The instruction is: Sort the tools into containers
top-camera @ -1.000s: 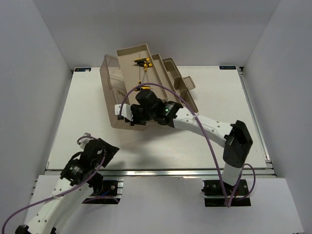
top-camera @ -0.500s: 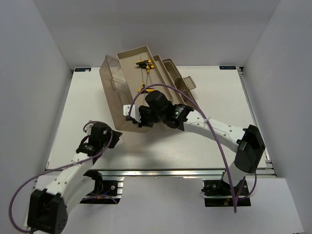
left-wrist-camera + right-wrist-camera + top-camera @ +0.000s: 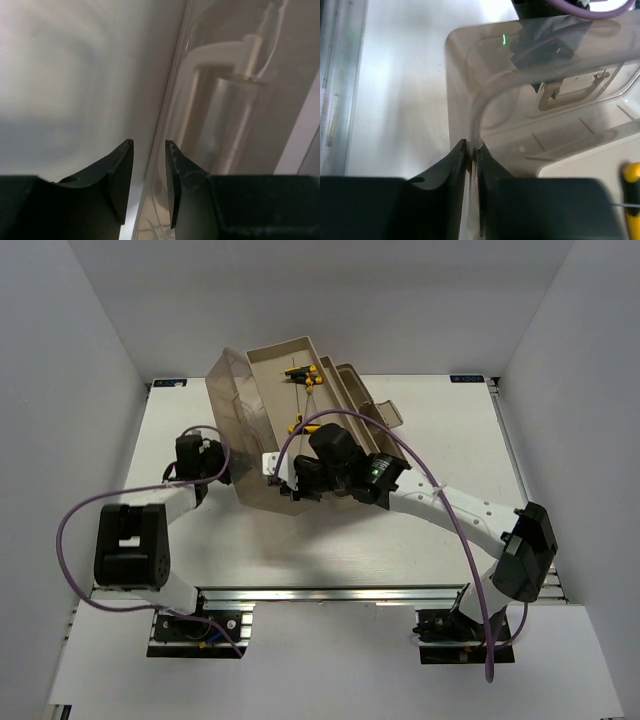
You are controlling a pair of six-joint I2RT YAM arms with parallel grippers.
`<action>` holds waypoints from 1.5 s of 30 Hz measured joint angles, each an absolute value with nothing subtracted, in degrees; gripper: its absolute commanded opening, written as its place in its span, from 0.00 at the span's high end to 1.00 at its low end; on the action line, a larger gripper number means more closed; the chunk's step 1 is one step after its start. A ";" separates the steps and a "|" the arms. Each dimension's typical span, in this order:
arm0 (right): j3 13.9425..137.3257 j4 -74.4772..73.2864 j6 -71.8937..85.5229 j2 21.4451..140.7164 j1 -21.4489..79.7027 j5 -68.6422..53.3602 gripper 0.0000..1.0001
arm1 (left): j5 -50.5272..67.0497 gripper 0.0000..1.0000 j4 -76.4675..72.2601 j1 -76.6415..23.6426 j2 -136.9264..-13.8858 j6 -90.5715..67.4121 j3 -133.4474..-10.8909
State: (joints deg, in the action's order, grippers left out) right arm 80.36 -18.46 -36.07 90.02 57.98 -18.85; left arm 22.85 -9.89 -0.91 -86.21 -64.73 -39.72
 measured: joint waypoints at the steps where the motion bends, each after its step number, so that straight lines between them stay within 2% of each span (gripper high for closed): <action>1: 80.34 -18.61 -36.01 89.80 57.89 -18.92 0.72 | 24.34 0.58 -10.55 -0.91 -88.12 -63.70 -41.65; 3: 80.34 -18.46 -36.82 89.08 57.69 -18.52 0.58 | 26.98 0.58 -11.38 -0.67 -91.09 -62.83 -44.27; 5: 80.58 -19.55 -37.50 88.12 57.60 -19.14 0.51 | 28.99 0.58 -12.05 -0.58 -92.58 -62.22 -45.63; 6: 80.86 -20.60 -37.91 87.66 57.56 -19.70 0.43 | 29.69 0.58 -12.19 -0.58 -92.82 -61.89 -45.91; 9: 80.93 -21.80 -38.83 85.34 57.69 -22.37 0.31 | 30.83 0.58 -12.40 -0.43 -92.95 -61.41 -45.95; 13: 79.94 -19.27 -38.70 78.30 58.48 -22.57 0.30 | 32.32 0.58 -12.60 -0.45 -93.23 -61.21 -45.93; 14: 79.46 -18.02 -38.37 76.34 58.52 -22.09 0.31 | 32.49 0.58 -12.71 -0.45 -93.25 -61.21 -45.89; 16: 77.38 -13.82 -37.26 72.29 57.87 -20.67 0.41 | 32.71 0.58 -12.97 -0.45 -93.27 -61.25 -45.89; 17: 75.77 -11.27 -36.21 70.06 57.08 -19.75 0.62 | 32.84 0.58 -13.13 -0.45 -93.27 -61.25 -45.89; 18: 73.78 -8.47 -35.22 67.96 55.96 -18.57 0.76 | 32.97 0.58 -13.26 -0.45 -93.27 -61.25 -45.89; 20: 69.78 -2.83 -31.66 64.55 53.43 -14.41 0.94 | 33.10 0.58 -13.26 -0.45 -93.27 -61.14 -46.00; 21: 68.82 -0.95 -29.71 63.83 51.64 -11.99 0.99 | 33.19 0.58 -13.06 -0.45 -93.30 -60.95 -46.19; 24: 70.13 2.72 -20.67 66.70 42.76 -1.43 1.00 | 33.69 0.58 -11.75 -0.45 -93.32 -60.40 -47.66; 27: 75.11 1.45 -11.81 75.07 30.44 4.27 1.00 | 34.54 0.59 -10.98 -0.58 -93.32 -60.27 -49.41; 30: 77.73 -3.81 -4.78 84.90 17.15 3.38 1.00 | 35.27 0.59 -10.31 -0.71 -93.32 -60.16 -51.16; 33: 77.82 -9.96 -3.05 93.56 8.80 0.95 1.00 | 35.55 0.59 -9.58 -0.89 -93.32 -60.05 -52.93; 38: 77.82 -19.84 -5.19 102.61 7.44 -5.37 1.00 | 35.33 0.59 -9.13 -0.93 -93.32 -60.23 -56.40; 45: 79.83 -24.14 -6.85 107.37 10.79 -16.49 1.00 | 35.07 0.59 -9.15 -4.49 -94.15 -61.08 -62.59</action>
